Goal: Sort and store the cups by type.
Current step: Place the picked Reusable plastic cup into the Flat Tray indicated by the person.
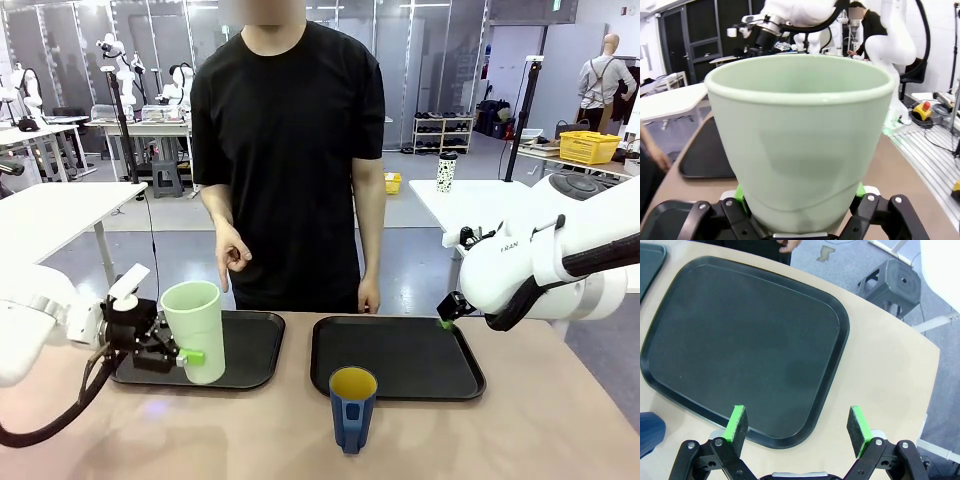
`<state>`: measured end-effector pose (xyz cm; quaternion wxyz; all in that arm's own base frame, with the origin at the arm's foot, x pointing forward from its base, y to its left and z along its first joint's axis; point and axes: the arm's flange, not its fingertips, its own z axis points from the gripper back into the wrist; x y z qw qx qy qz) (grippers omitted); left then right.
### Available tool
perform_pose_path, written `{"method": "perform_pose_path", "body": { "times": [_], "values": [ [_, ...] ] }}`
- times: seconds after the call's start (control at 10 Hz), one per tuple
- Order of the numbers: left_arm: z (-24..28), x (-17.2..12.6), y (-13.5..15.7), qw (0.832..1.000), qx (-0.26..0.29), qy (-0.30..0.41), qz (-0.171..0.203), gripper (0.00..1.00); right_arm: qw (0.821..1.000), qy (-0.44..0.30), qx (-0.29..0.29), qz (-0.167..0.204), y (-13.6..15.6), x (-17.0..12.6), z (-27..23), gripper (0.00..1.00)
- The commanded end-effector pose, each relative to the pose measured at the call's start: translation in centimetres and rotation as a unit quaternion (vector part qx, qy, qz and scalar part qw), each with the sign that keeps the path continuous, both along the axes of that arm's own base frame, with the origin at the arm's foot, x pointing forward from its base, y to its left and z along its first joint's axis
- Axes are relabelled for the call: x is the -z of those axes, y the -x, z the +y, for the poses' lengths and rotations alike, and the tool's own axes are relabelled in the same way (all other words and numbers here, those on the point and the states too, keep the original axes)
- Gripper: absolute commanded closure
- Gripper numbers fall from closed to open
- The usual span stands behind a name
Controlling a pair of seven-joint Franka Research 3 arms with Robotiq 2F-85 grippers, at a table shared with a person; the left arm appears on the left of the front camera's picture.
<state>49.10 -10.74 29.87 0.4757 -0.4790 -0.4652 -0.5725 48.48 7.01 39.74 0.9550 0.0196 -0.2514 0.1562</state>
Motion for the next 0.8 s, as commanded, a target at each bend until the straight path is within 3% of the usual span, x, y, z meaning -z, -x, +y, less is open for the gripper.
{"method": "perform_pose_path", "body": {
  "times": [0.0,0.3,0.7],
  "values": [
    [0.7,-1.1,-3.7,1.0,-0.018,0.004,0.001,0.16,1.0,-0.003,0.002,-0.003,-0.2,0.0,-0.2,0.0],
    [3.6,-2.7,-8.6,0.999,-0.031,0.016,0.004,0.16,1.0,-0.003,0.002,-0.003,-0.2,0.0,-0.2,0.0],
    [5.4,-3.5,-11.7,0.999,-0.039,0.021,-0.006,0.16,1.0,-0.003,0.002,-0.003,-0.2,0.0,-0.2,0.0]
  ]
}}
